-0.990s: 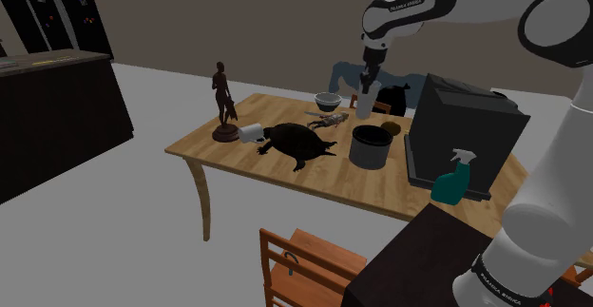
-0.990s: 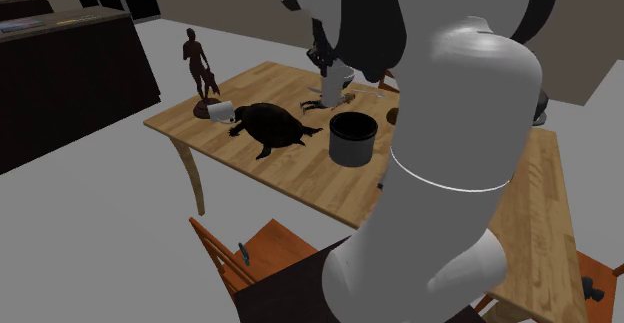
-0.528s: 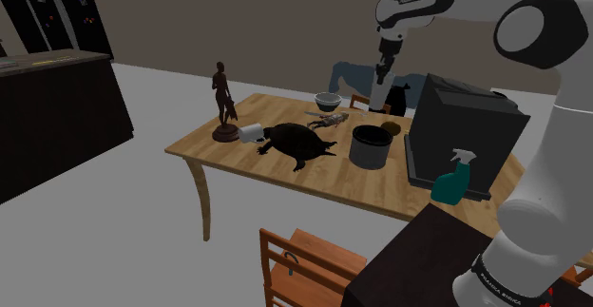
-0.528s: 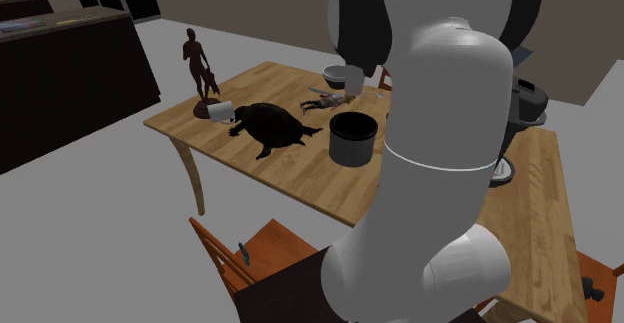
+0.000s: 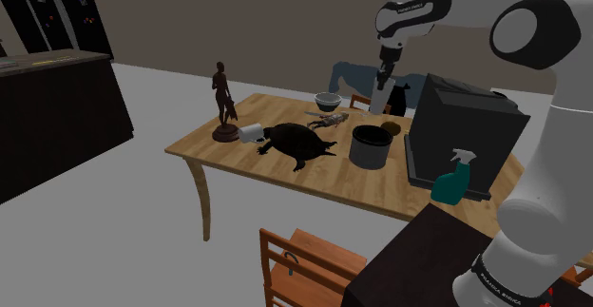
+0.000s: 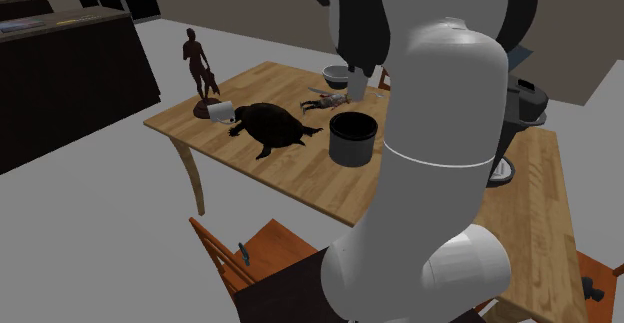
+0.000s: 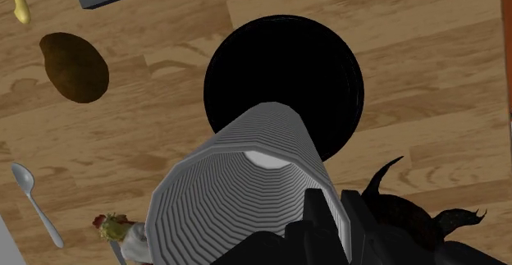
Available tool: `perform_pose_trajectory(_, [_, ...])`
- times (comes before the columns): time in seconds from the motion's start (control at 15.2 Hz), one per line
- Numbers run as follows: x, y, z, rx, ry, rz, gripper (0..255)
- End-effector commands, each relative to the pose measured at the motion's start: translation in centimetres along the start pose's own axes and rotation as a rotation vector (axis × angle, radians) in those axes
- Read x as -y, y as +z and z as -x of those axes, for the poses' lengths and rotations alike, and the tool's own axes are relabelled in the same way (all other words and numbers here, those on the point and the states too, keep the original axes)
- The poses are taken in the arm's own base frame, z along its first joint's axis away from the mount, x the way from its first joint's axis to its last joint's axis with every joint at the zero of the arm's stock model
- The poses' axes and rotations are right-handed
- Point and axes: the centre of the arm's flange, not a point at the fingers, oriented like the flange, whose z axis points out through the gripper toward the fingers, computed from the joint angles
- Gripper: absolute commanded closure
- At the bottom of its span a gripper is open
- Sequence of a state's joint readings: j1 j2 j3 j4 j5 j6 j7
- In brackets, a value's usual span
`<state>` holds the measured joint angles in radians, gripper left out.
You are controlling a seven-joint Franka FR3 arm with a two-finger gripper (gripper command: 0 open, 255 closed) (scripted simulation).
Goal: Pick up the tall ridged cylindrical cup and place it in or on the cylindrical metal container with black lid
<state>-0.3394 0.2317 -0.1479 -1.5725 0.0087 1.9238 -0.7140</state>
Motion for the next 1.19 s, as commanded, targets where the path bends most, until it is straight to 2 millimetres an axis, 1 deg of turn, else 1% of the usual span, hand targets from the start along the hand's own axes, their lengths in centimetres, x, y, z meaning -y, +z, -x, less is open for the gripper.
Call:
perform_pose_trajectory(0.0, [0.1,1.1,0.0,-0.001,0.0,0.0,255])
perform_pose_trajectory(1.12, [1.0,10.0,0.7,-0.001,0.0,0.0,255])
